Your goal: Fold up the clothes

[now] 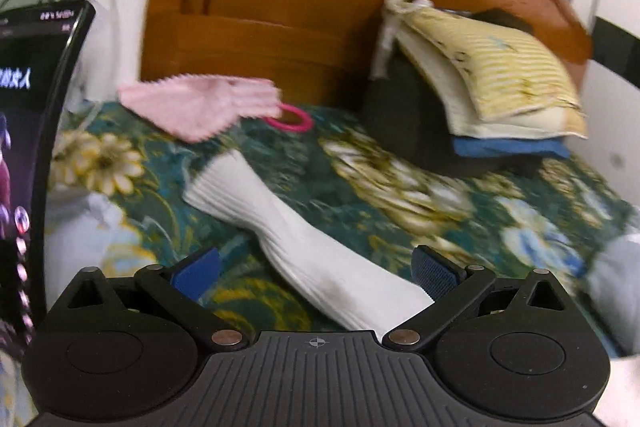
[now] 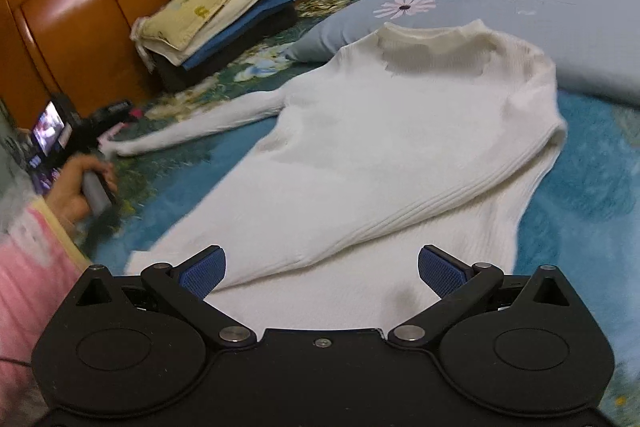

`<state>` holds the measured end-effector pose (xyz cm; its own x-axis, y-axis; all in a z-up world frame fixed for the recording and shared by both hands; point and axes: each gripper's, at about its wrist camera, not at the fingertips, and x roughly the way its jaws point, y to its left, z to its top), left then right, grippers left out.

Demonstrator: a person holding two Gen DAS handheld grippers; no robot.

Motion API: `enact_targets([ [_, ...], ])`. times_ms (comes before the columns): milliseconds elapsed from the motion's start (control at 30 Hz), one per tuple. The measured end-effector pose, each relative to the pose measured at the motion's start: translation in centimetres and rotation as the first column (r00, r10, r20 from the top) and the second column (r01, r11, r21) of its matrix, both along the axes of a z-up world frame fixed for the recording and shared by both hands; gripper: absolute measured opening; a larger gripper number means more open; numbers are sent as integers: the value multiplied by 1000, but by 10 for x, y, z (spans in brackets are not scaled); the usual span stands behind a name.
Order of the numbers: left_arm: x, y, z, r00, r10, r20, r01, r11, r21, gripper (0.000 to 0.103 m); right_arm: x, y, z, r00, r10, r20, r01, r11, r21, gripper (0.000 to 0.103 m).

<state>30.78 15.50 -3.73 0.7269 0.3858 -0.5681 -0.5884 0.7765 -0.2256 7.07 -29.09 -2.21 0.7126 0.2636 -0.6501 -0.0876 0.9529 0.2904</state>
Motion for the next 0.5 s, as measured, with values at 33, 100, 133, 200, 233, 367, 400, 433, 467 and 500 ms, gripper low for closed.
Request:
enact_targets([
  [33, 3, 3, -1, 1000, 23, -5, -23, 1000, 0, 103, 0, 0, 0, 1000, -4, 1, 4, 1000, -12, 102],
  [100, 10, 11, -5, 999, 49, -21, -50, 999, -22, 103, 1, 1, 1, 1000, -13, 3, 13, 999, -35, 102],
  [133, 14, 16, -7, 998, 57, -29, -58, 998, -40, 103, 2, 1, 1, 1000, -22, 4, 22, 999, -42, 102],
  [200, 19, 25, -12, 996, 76, -36, -79, 993, -84, 103, -1, 0, 6, 999, -36, 39, 38, 998, -52, 102],
  [233, 22, 27, -13, 996, 85, -37, -88, 992, -91, 103, -2, -1, 8, 998, -38, 57, 40, 998, -46, 102],
  [367, 34, 36, -17, 992, 117, -36, -120, 986, -115, 103, -1, -7, 15, 997, -50, 57, 51, 999, -9, 102],
  [400, 35, 38, -17, 992, 124, -33, -127, 984, -125, 103, -1, -9, 15, 997, -53, 54, 53, 999, 3, 102],
  [433, 37, 39, -17, 992, 123, -23, -125, 983, -135, 102, -1, -11, 15, 997, -61, 49, 60, 998, 15, 102],
  [467, 38, 40, -16, 993, 122, -11, -122, 982, -145, 102, -1, -12, 14, 997, -67, 43, 66, 997, 26, 102],
  [500, 39, 41, -17, 994, 114, -5, -113, 982, -154, 97, -1, -14, 13, 997, -74, 36, 72, 997, 40, 102],
])
